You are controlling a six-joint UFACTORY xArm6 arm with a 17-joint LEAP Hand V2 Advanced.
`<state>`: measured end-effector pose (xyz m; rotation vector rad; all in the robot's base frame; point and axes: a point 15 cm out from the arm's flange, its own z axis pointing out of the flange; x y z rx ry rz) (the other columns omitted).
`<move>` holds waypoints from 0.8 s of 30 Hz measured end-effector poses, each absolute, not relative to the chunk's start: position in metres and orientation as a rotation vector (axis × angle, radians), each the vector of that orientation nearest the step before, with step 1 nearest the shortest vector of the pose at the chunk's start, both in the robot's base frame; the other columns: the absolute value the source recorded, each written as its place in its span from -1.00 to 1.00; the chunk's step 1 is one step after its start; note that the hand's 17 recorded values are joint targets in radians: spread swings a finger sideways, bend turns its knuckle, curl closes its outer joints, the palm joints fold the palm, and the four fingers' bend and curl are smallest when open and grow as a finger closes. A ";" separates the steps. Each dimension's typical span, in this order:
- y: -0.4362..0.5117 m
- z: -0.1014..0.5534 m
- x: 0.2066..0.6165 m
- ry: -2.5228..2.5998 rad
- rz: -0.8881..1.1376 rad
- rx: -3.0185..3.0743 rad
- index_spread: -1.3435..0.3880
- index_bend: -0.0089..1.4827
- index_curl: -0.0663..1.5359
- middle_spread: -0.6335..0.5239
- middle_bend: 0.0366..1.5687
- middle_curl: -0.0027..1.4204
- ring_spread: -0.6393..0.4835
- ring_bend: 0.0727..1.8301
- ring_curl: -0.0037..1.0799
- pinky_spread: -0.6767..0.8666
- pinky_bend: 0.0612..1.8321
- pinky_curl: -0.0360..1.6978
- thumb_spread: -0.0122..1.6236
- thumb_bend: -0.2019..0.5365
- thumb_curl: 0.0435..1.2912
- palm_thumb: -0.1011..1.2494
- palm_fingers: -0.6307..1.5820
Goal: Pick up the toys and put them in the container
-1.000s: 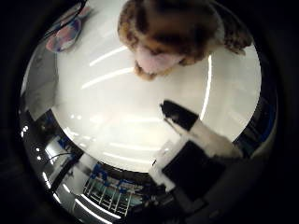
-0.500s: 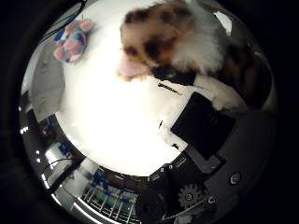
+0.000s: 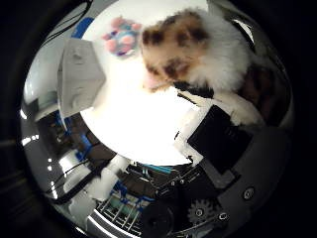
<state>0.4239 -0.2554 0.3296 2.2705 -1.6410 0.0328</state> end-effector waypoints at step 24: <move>0.015 0.446 0.436 -1.438 0.114 2.596 0.11 0.30 0.49 -0.49 0.42 0.72 -0.39 0.44 0.77 -0.39 0.49 0.17 0.64 -0.47 -0.29 0.64 0.38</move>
